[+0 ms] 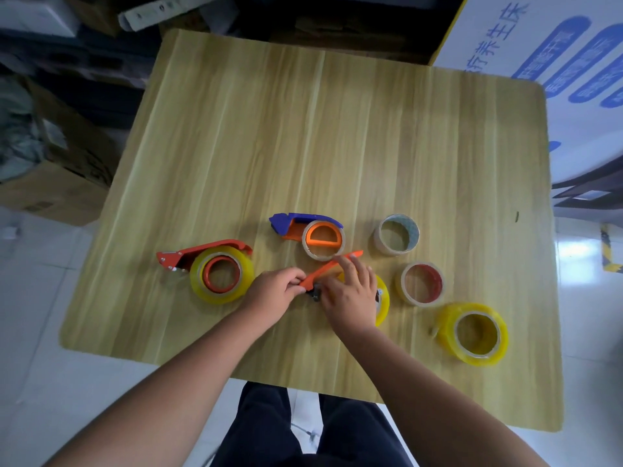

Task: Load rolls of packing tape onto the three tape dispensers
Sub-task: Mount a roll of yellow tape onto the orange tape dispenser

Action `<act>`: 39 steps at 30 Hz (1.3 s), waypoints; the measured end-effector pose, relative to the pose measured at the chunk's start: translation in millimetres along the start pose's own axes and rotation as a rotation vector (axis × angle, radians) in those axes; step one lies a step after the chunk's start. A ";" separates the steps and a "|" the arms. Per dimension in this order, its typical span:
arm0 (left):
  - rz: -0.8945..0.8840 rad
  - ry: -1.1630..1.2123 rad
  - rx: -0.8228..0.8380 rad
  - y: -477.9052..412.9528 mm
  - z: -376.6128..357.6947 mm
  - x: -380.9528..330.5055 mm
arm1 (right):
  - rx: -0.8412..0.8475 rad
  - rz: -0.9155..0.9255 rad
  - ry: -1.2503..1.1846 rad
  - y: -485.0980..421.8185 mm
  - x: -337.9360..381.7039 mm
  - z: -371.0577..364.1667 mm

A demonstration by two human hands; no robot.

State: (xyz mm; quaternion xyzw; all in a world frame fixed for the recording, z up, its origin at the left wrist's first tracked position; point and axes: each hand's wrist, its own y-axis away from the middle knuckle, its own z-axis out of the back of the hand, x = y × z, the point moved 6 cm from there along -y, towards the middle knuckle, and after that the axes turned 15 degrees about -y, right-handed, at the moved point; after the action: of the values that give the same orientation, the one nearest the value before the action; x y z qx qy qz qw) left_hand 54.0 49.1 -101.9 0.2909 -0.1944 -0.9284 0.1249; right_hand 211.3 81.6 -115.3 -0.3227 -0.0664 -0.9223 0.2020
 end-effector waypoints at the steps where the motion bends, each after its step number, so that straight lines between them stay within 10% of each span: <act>1: 0.005 0.011 -0.003 0.1 -0.3 1.0 | 0.006 0.024 -0.004 0.5 -0.4 -1.0; 20: 0.001 0.091 0.029 -2.6 -7.0 6.2 | -0.132 0.363 0.052 6.2 9.7 -2.0; 39: -0.110 -0.064 0.050 -7.7 -5.5 0.7 | 0.091 0.675 0.063 3.0 30.0 -7.6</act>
State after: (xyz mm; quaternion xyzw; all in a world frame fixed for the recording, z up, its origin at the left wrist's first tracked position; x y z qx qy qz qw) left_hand 55.8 54.2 -109.8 0.2744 -0.2051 -0.9376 0.0600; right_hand 186.9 67.0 -102.5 -0.2884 0.0095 -0.8091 0.5120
